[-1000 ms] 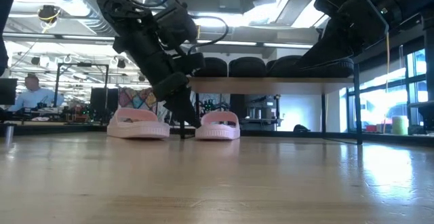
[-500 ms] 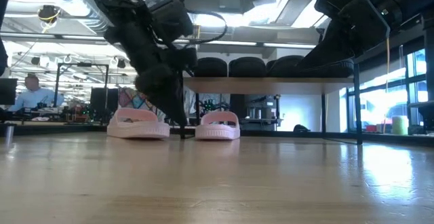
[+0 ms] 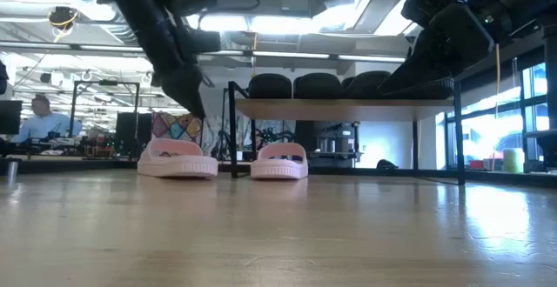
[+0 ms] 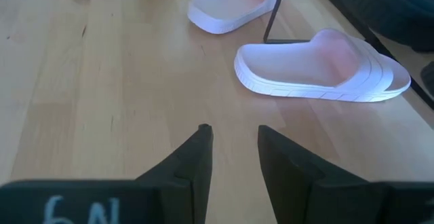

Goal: Pick and place slides into the shelf
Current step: Put the pink slide under the shelf

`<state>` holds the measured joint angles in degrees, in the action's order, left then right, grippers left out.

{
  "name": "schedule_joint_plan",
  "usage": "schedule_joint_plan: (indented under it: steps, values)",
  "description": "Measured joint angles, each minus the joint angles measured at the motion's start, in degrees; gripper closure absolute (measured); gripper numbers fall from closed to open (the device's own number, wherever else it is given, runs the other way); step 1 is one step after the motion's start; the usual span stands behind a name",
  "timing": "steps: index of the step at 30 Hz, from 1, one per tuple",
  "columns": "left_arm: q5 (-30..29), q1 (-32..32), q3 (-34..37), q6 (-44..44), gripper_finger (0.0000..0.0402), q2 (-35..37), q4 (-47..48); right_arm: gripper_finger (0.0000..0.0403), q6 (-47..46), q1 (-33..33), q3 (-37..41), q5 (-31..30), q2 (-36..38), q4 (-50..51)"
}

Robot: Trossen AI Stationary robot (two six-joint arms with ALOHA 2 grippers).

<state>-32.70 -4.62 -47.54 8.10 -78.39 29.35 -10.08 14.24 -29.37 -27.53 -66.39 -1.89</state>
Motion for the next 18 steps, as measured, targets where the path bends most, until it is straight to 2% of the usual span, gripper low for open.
schedule_joint_plan:
  steps: [3, 18]
  values:
    - [-4.2, -0.8, 0.0, 0.8, 0.0227, 0.0, 1.1, 0.0282, -0.1, 0.0, 0.0, 0.0, 0.0, 0.0]
    - [-3.4, -9.2, 0.0, 3.9, 0.0227, -8.1, 3.8, 0.0282, -0.1, 0.0, 0.0, 0.0, 0.0, 0.1]
